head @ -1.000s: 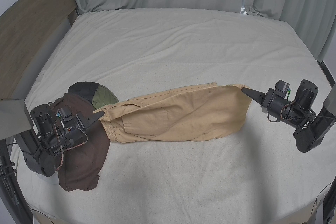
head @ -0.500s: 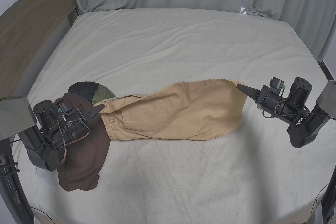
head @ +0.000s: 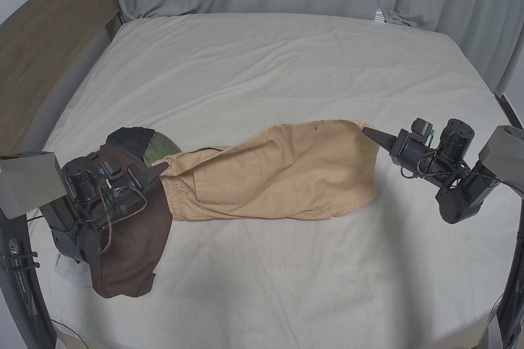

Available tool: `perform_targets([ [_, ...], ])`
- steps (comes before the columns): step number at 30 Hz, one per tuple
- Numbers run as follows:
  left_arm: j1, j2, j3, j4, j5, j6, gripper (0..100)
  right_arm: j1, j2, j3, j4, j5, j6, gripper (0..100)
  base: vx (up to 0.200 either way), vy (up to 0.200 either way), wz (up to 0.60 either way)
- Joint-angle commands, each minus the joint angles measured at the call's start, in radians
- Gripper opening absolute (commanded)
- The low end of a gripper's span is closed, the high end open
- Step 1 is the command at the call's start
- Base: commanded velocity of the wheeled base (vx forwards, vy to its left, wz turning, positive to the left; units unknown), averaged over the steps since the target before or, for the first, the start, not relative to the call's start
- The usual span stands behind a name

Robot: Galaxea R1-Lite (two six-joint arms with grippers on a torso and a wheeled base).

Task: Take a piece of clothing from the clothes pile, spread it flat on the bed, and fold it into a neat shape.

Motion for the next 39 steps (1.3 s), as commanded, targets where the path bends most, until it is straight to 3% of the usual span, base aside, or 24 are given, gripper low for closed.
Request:
perform_targets([
  [1,0.001,0.041,-0.031,-0.002,0.0,0.0,0,-0.002,0.055,-0.038,0.0,0.0,0.002,0,0.0,0.0,0.0],
  [29,0.006,0.105,-0.114,-0.002,0.0,-0.002,0,0.004,0.171,-0.202,0.011,-0.001,0.045,0,0.0,0.0,0.0],
  [30,0.008,0.105,-0.115,-0.002,0.0,-0.002,100,0.006,0.173,-0.207,0.011,-0.003,0.045,0,0.0,0.0,0.0],
  [35,0.011,0.105,-0.126,-0.002,0.0,-0.002,100,0.006,0.178,-0.23,0.011,-0.003,0.045,0,0.0,0.0,0.0],
  [36,0.011,0.104,-0.128,-0.002,0.0,-0.002,100,0.006,0.181,-0.242,0.011,-0.003,0.046,100,0.0,0.0,0.0],
  [39,0.012,0.099,-0.125,-0.002,0.0,-0.002,100,0.007,0.185,-0.237,0.005,-0.003,0.046,100,0.0,0.0,0.0],
])
